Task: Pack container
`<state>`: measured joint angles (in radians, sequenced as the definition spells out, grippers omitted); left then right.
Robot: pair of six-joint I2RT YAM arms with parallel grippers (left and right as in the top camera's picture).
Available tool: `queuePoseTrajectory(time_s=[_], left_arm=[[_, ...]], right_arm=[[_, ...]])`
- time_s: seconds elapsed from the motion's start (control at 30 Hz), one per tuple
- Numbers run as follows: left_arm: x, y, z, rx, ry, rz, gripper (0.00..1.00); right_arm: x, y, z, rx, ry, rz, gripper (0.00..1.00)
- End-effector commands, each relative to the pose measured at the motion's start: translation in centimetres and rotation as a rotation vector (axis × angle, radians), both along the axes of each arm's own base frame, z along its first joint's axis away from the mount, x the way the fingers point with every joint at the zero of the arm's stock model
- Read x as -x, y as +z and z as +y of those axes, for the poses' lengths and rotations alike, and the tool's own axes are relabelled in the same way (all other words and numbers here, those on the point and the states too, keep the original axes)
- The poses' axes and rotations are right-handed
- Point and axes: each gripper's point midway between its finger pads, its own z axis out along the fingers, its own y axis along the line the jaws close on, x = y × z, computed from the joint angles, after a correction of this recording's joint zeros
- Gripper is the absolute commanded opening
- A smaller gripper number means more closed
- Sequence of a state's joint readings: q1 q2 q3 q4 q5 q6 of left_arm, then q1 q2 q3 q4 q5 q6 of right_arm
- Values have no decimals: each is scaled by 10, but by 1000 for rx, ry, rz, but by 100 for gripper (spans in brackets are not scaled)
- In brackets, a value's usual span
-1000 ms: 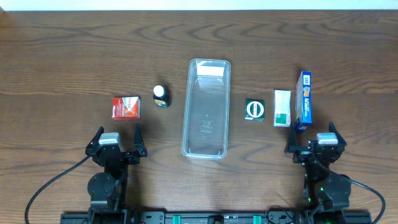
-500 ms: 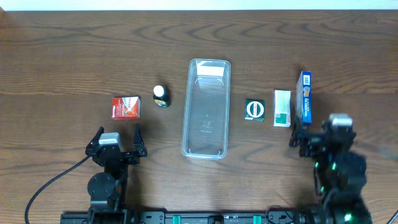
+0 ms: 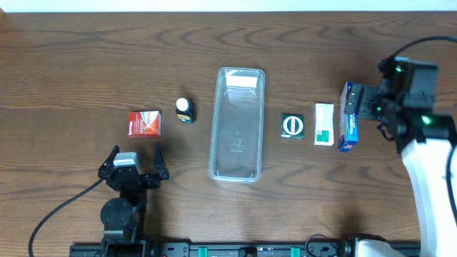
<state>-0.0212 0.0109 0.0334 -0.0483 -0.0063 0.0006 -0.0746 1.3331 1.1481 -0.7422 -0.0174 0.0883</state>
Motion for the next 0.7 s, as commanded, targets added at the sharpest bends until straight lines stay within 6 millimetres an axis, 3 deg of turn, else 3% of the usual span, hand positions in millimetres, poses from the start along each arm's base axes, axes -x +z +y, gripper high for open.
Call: queuePoseTrajectory(time_s=[0.0,0.1,0.2,0.37,0.47,0.67], left_arm=[[0,-19,2,-8,9,48,98],[0,-19,2,-8,9,48,98],[0,-19,2,-8,9,48,98],[0,-19,2,-8,9,48,98],[0,-19,2,-8,9,48,98],[0,-19,2,-8,9,48,98]], right_arm=[[-6,-39,8,-66,32,122,85],[-1,-74,-1,-51,-34,242,78],[5,-94,-11,-28,-117,318,75],[5,-105,-10,-33,-117,350,64],[5,-109,-11,-34,-119,357,38],[2,-113,-11,-44,-139,358,27]])
